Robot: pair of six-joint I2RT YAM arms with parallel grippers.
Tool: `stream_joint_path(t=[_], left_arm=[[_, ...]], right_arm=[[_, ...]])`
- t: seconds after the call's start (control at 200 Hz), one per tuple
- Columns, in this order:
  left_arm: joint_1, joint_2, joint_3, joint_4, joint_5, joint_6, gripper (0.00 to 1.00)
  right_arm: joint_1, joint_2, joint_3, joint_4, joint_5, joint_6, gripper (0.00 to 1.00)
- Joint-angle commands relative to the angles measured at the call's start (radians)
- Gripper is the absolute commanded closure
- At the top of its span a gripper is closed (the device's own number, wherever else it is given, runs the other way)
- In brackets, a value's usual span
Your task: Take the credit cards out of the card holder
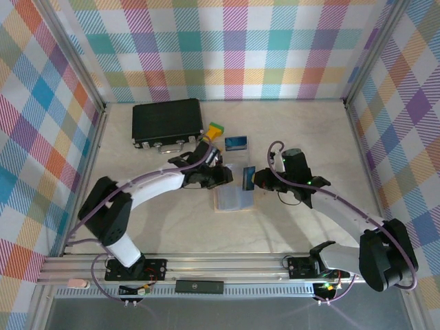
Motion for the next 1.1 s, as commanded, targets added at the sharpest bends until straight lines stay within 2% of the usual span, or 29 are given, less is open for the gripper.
stream_joint_path(t=[0.0, 0.155, 0.425, 0.525, 0.68, 0.825, 1.095], left_arm=[[0.031, -0.107, -0.015, 0.092, 0.022, -0.037, 0.50], [0.060, -0.167, -0.045, 0.229, 0.136, -0.108, 0.33], [0.119, -0.175, -0.073, 0.475, 0.282, -0.215, 0.28], [0.134, -0.158, -0.083, 0.575, 0.338, -0.274, 0.31], [0.135, -0.146, -0.100, 0.669, 0.376, -0.321, 0.47], [0.136, -0.158, -0.100, 0.626, 0.360, -0.278, 0.55], [0.164, -0.239, -0.097, 0.429, 0.243, -0.154, 0.53]], right_arm=[[-0.019, 0.011, 0.032, 0.131, -0.101, 0.071, 1.00], [-0.023, 0.061, 0.073, 0.275, -0.195, 0.184, 1.00], [-0.045, 0.099, 0.123, 0.416, -0.264, 0.303, 1.00], [-0.058, 0.116, 0.126, 0.486, -0.294, 0.356, 1.00], [-0.062, 0.141, 0.156, 0.528, -0.321, 0.395, 1.00], [-0.068, 0.160, 0.179, 0.543, -0.341, 0.414, 1.00], [-0.084, 0.141, 0.179, 0.493, -0.331, 0.376, 1.00]])
